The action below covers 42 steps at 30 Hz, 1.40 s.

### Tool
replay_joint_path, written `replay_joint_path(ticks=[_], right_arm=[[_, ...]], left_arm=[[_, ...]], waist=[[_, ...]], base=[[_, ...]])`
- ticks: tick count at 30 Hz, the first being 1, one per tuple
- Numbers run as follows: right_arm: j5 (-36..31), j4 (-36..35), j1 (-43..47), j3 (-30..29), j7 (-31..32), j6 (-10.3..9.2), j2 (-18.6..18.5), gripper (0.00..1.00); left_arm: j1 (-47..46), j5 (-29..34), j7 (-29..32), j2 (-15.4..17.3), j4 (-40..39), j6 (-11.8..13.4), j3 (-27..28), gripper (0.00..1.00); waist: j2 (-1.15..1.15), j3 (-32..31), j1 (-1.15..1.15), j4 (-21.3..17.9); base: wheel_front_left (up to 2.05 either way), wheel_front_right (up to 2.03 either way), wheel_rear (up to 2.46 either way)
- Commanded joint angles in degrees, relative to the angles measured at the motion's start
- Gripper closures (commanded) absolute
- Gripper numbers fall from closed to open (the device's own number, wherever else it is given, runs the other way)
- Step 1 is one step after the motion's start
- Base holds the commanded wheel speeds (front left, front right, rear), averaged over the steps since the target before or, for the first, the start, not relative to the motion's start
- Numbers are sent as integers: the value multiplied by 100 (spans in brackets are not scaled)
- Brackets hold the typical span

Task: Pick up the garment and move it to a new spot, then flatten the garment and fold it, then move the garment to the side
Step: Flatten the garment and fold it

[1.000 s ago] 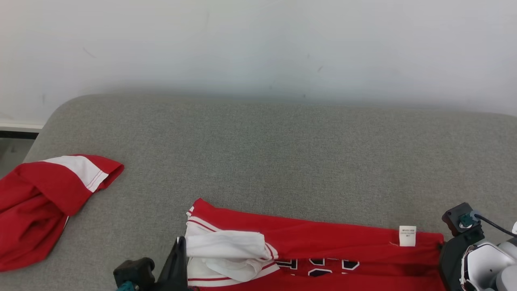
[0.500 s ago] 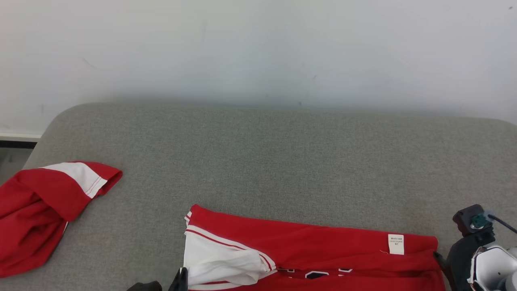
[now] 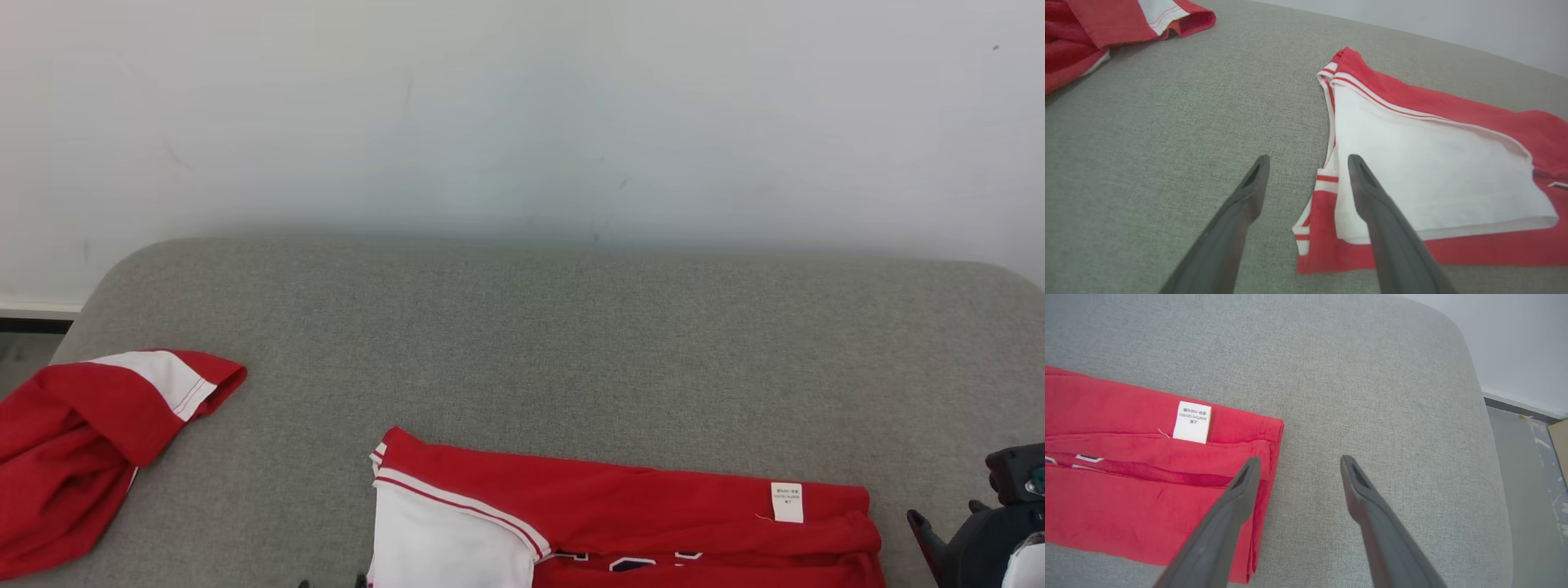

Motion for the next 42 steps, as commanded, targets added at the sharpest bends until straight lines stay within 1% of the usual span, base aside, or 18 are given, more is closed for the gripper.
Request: replay_joint_path(ticks=[1, 2, 4, 6, 9, 10, 12, 14, 17, 22, 24, 26, 29, 33, 34, 39, 42], right_arm=[[-98, -144, 132, -210, -97, -15, 194, 0], [-98, -144, 132, -210, -97, -15, 194, 0], [-136, -267, 192, -436, -224, -15, 452, 0], [-190, -354, 241, -646, -416, -15, 714, 0], [-214, -332, 323, -905, -738, -15, 1127, 0], [-255, -250, 347, -1030, -982, -15, 1359, 0], [-276, -134, 340, -1170, -1296, -15, 1586, 0], [-231, -30, 298, -1328, -1693, -15, 1809, 0], [-170, 123, 298, -1440, -2303, -15, 2031, 0], [-315, 438, 406, -1453, -3084, -15, 2176, 0], [-363, 598, 399, -1462, -3347, -15, 2197, 0], [-401, 833, 372, -1386, -3431, -15, 2205, 0], [-484, 1293, 234, -1341, -3381, -15, 2202, 0], [-572, 1896, -76, -1369, -3313, -15, 2205, 0], [-715, 2206, -322, -1418, -3328, -15, 2202, 0], [-916, 2797, -599, -1628, -3197, -15, 2204, 0], [-983, 3075, -722, -1737, -3239, -15, 2203, 0]], left_arm=[[86, 136, -105, 59, -85, 26, 126, 0], [86, 136, -105, 59, -85, 26, 126, 0], [157, 288, -138, 88, -276, 0, 269, 0], [192, 593, -147, 80, -725, -66, 569, 0], [452, 1055, -144, -39, -1435, -225, 1035, 0], [583, 1346, -145, -132, -1799, -395, 1322, 0], [705, 1557, -145, -250, -2078, -607, 1552, 0], [793, 1710, -145, -370, -2296, -835, 1797, 0], [929, 1879, -146, -552, -2489, -1169, 2128, 0], [1072, 2090, -146, -785, -2411, -1600, 2509, 0], [1112, 2161, -146, -857, -2346, -1718, 2624, 0], [1123, 2193, -147, -931, -2289, -1802, 2719, 0], [1133, 2271, -146, -1013, -2208, -1901, 2796, 0], [1046, 2359, -147, -1083, -2184, -1971, 2808, 0], [962, 2404, -147, -1117, -2183, -2026, 2744, 0], [890, 2463, -147, -1148, -2155, -2052, 2655, 0], [866, 2459, -147, -1155, -2140, -2065, 2630, 0]], waist=[[0, -59, 0, -18], [0, -59, 0, -18], [0, -95, 0, -6], [0, -123, 0, 29], [0, -159, 0, 88], [0, -187, 0, 126], [0, -220, 0, 169], [0, -256, 0, 213], [0, -308, 0, 243], [0, -351, 0, 225], [0, -368, 0, 205], [0, -373, 0, 172], [0, -356, 0, 141], [0, -273, 0, 181], [0, -188, 0, 248], [0, -34, 0, 379], [0, 31, 0, 434]], base=[[0, 0, 0], [0, 0, 0], [0, 0, 0], [0, 0, 0], [0, 0, 0], [0, 0, 0], [0, 0, 0], [0, 0, 0], [0, 0, 0], [0, 0, 0], [0, 0, 0], [0, 0, 0], [0, 0, 0], [0, 0, 0], [0, 0, 0], [0, 0, 0], [0, 0, 0]])
